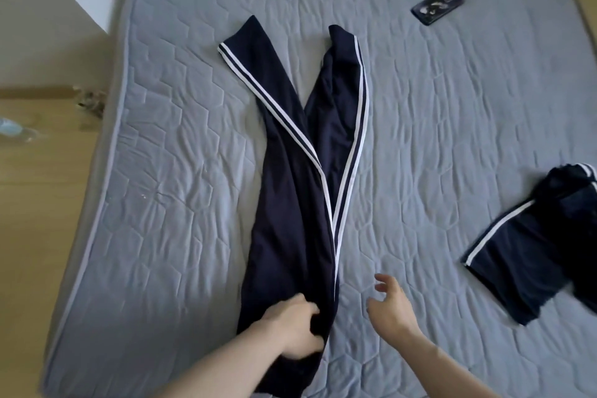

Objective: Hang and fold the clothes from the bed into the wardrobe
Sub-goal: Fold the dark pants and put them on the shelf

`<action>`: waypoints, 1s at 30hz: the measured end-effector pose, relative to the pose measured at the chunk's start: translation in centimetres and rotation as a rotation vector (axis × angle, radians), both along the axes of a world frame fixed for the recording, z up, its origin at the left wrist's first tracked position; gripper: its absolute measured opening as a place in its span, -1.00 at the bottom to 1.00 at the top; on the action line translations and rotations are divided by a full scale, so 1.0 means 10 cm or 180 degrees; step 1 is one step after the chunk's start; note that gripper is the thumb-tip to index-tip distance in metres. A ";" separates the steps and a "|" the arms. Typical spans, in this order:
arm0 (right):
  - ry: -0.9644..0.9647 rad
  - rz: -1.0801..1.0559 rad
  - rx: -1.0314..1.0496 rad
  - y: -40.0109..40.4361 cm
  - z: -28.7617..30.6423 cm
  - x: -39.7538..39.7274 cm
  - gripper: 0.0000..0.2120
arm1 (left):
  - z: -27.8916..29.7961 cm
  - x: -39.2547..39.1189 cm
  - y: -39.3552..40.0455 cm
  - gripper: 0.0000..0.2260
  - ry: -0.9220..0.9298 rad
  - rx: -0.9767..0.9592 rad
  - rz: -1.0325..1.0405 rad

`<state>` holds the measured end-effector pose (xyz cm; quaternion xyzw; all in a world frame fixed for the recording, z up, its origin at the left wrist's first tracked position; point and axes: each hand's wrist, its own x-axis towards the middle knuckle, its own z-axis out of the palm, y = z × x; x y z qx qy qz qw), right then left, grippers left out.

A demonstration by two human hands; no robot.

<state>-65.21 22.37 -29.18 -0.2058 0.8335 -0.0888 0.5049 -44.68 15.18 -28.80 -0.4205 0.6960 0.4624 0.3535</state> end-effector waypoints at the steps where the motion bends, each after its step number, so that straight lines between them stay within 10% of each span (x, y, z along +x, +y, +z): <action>1: -0.0030 0.0038 -0.0031 -0.07 -0.01 0.00 -0.48 | -0.03 0.06 -0.13 -0.44 0.0127 -0.0233 0.0201; 9: 0.0079 0.0645 -0.0720 -1.23 -0.01 0.17 -0.50 | -0.38 0.54 -1.83 -0.35 -0.0433 -0.1762 0.1232; 22: 0.0690 0.0783 -0.1905 -3.56 -0.40 0.41 -0.40 | -1.04 0.57 -2.39 0.09 -0.1344 -0.1708 0.0708; 30: 0.1472 0.1486 -0.1341 -4.06 -0.83 0.59 -0.56 | -1.13 0.56 -2.44 0.17 -0.1361 -0.1769 0.0551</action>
